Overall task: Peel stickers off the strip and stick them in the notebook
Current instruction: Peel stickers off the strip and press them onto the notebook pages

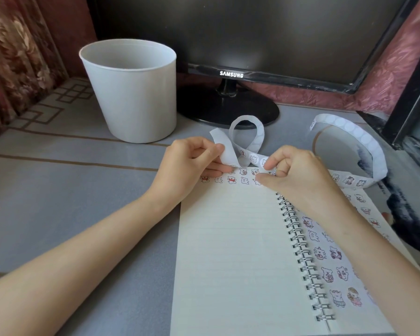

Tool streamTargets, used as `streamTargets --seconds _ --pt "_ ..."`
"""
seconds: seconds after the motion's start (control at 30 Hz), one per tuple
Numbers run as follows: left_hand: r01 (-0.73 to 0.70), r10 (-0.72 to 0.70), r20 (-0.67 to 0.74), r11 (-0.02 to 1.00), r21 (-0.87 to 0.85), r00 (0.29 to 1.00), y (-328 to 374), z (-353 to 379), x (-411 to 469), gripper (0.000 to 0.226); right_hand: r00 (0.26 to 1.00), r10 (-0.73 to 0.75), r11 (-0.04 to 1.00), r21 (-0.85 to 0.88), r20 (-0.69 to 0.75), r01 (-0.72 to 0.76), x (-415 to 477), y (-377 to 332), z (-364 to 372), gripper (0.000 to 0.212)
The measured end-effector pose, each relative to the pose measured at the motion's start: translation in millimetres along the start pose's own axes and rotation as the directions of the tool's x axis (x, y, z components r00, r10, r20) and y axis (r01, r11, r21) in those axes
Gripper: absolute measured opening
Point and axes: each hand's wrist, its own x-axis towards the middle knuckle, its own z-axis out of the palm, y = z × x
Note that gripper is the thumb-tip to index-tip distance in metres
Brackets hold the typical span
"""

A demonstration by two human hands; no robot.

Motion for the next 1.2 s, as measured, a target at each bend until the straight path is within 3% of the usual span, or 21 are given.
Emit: streamTargets --seconds 0.23,0.4,0.9,1.03,1.2 --pt "0.002 -0.002 -0.001 1.0 -0.005 1.0 0.7 0.3 -0.3 0.021 0.999 -0.004 0.996 0.087 0.033 0.001 2.3 6.9 -1.1 0.01" --pt "0.003 -0.003 -0.006 1.0 0.002 1.0 0.6 0.0 -0.2 0.022 1.0 -0.011 0.987 0.162 0.028 0.006 3.1 7.5 1.6 0.018" --pt "0.005 -0.005 0.002 1.0 -0.002 1.0 0.2 -0.4 0.0 0.021 0.998 -0.038 0.995 0.087 -0.054 0.043 1.5 9.8 8.2 0.023" --pt "0.006 -0.006 0.0 1.0 -0.008 1.0 0.5 -0.4 0.2 0.02 0.999 -0.037 0.985 0.169 -0.015 0.039 -1.8 10.7 2.8 0.021" --pt "0.007 -0.007 0.005 1.0 -0.012 1.0 -0.2 -0.4 0.5 0.021 0.999 -0.039 0.995 0.094 -0.001 0.039 -1.3 10.4 2.2 0.02"
